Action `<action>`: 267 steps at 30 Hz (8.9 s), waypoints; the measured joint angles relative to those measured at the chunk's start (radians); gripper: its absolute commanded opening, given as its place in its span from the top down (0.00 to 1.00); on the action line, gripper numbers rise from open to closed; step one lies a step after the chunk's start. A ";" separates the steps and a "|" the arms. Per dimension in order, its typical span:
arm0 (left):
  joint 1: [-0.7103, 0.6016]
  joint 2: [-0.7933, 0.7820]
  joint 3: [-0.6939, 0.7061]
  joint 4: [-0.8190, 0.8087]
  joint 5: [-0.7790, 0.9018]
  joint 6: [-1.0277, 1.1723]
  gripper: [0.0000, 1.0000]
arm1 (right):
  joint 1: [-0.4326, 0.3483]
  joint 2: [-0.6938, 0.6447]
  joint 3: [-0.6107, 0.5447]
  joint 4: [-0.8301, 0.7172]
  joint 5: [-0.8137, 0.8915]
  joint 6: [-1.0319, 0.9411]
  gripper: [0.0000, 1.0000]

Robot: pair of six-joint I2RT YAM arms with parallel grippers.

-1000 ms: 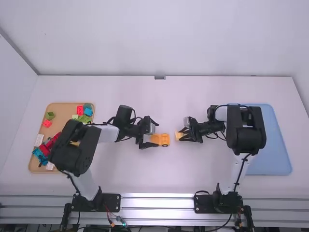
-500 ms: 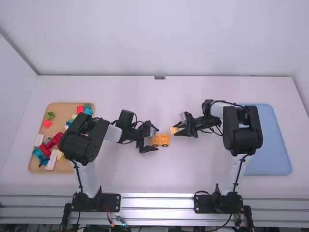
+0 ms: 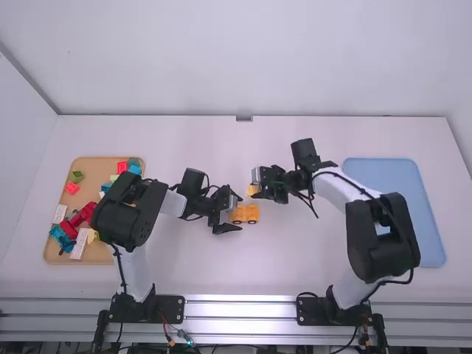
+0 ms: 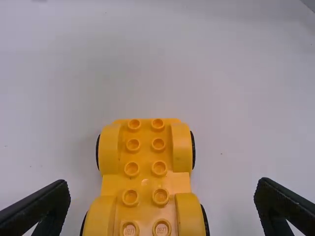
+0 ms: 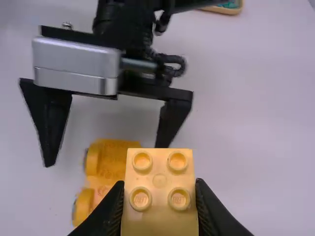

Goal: Assemble lego blocks to make yellow taxi

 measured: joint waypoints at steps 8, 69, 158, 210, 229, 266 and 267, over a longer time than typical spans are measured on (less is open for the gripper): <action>-0.003 0.000 0.000 -0.005 0.000 0.019 0.01 | 0.033 -0.008 -0.227 0.322 0.042 0.198 1.00; -0.007 0.134 -0.063 0.291 0.060 -0.089 0.66 | 0.031 0.097 -0.320 0.485 0.032 0.212 1.00; -0.013 0.134 -0.058 0.280 0.057 -0.090 0.65 | 0.009 0.092 -0.168 0.070 0.060 0.072 1.00; -0.023 0.134 -0.053 0.277 0.053 -0.089 0.69 | 0.105 0.036 -0.216 0.177 0.169 0.220 1.00; -0.016 0.134 -0.053 0.277 0.053 -0.092 0.70 | 0.176 0.003 -0.205 0.177 0.304 0.224 1.00; 0.104 -0.096 -0.035 0.094 -0.057 -0.294 0.01 | -0.119 -0.337 -0.319 0.252 0.050 0.344 0.02; 0.136 -0.146 -0.037 0.056 -0.059 -0.327 0.01 | -0.119 -0.337 -0.319 0.257 0.050 0.344 0.02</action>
